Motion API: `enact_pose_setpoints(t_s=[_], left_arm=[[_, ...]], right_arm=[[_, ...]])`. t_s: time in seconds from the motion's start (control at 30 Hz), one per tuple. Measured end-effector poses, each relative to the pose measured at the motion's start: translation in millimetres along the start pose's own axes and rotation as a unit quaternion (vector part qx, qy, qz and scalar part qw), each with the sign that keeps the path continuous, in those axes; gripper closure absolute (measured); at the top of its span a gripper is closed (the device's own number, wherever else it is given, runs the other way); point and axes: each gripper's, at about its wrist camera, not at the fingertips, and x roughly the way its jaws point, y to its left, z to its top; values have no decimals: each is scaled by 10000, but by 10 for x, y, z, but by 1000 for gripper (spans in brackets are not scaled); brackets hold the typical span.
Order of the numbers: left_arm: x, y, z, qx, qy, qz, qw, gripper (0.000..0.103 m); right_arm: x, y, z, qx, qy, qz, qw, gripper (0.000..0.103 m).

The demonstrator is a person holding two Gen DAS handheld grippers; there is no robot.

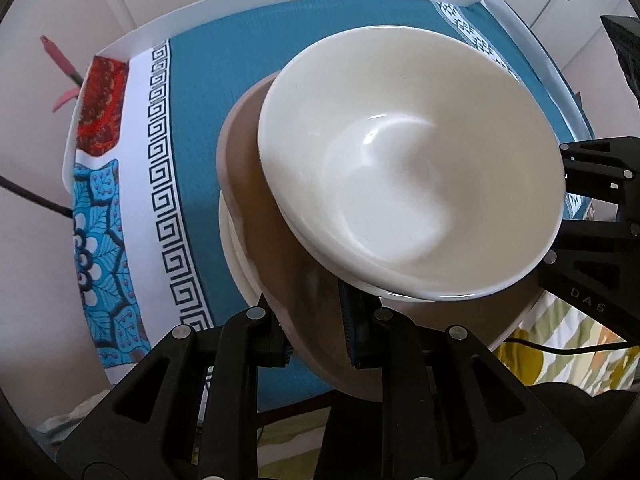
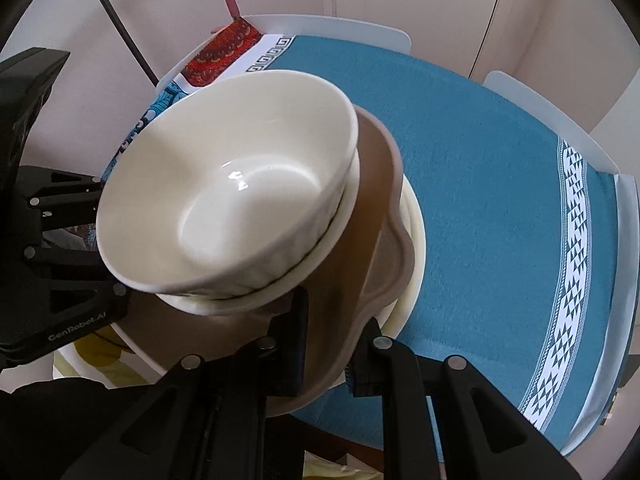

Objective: Organize plates and bowls
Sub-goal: 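Lift the basket with bowls and lower it onto the plate stack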

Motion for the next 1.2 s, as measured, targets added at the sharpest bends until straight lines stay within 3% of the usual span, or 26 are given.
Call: enact_pose_setpoints(t_s=[0.3,0.7,0.87,1.2], left_arm=[[12,-51,19,150,83,193,9997,86],[-5,-24,139,396,781,-146,9961,86],[-47,5,130,263,867,-331,9953,85],[-238,64,67,244,826,-289,9959,83]], right_arm=[[14,-11,-60,224,81,135,9996,89],[-48,-76,66,302,539,224,9978,86],[-58,-92,94,348,631,238,9971,84],[-133,-85,72,440,800,322,9953,81]])
